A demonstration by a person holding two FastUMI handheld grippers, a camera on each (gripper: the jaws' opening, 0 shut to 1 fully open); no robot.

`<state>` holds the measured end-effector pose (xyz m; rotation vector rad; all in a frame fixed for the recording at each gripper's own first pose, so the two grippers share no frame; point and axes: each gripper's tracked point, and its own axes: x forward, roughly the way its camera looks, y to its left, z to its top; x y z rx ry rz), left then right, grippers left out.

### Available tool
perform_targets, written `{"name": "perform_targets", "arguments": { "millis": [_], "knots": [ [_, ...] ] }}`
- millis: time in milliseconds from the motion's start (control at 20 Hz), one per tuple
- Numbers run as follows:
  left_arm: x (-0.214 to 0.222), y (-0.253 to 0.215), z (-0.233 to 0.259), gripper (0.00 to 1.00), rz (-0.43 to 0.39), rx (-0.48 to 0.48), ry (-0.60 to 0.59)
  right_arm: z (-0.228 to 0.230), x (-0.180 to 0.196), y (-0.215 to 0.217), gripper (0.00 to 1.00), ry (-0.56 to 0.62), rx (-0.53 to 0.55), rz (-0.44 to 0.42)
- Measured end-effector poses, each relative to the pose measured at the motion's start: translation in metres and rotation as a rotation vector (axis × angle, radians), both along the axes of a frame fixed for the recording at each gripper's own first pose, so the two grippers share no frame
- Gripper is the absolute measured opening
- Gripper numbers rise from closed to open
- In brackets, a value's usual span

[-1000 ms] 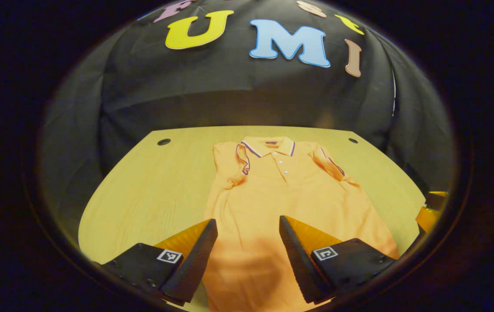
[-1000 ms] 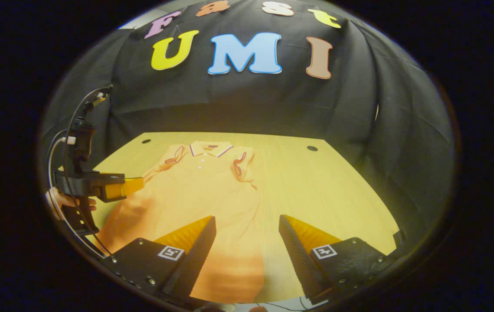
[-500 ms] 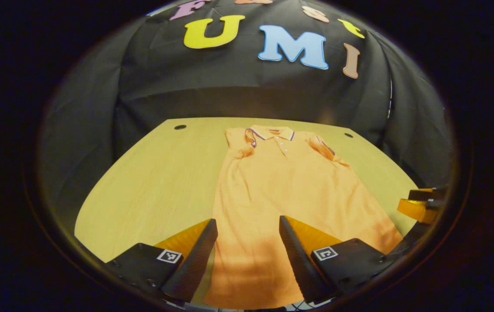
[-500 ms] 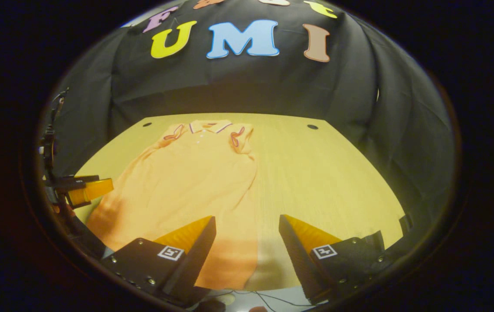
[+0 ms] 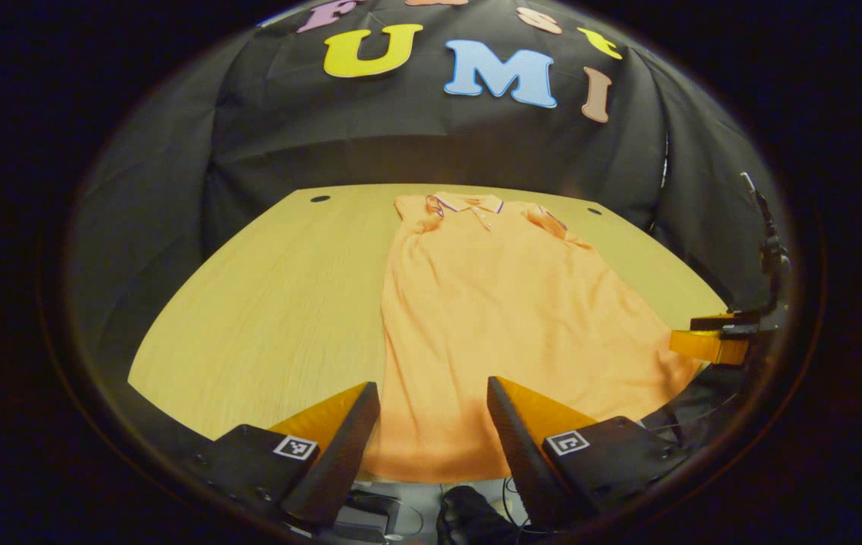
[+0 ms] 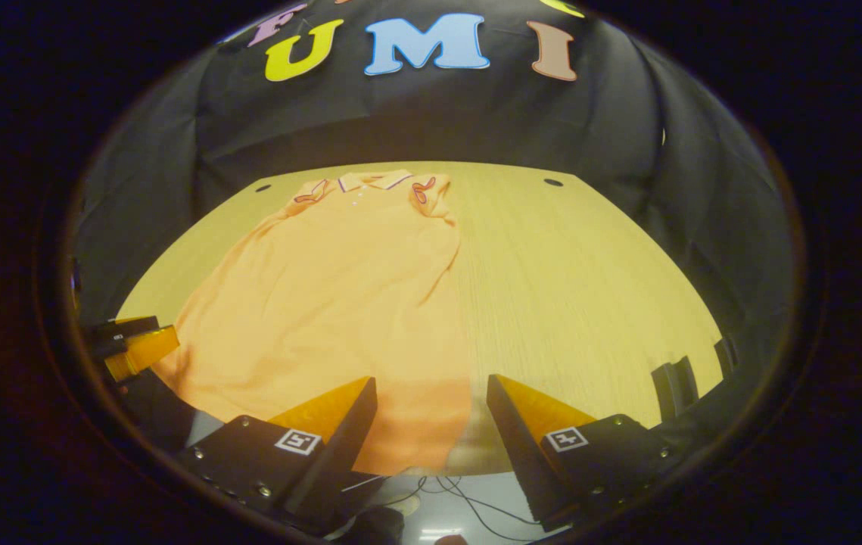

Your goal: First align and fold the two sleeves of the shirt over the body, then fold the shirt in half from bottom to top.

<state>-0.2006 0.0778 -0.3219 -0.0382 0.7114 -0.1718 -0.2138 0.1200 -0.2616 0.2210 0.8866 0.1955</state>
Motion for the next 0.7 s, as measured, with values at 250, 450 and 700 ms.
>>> {"name": "perform_targets", "arguments": {
  "millis": [250, 450, 700],
  "knots": [
    [-0.012, 0.000, -0.016, 0.94, -0.006, 0.015, 0.010, -0.010, -0.010, 0.005, 0.92, 0.032, -0.008, 0.004],
    [-0.013, -0.004, -0.024, 0.95, -0.021, 0.038, 0.004, -0.014, -0.015, 0.009, 0.92, 0.044, -0.016, 0.017],
    [-0.012, -0.006, -0.027, 0.94, -0.028, 0.076, -0.004, -0.014, -0.018, 0.010, 0.93, 0.036, 0.007, 0.014]
  ]
}}
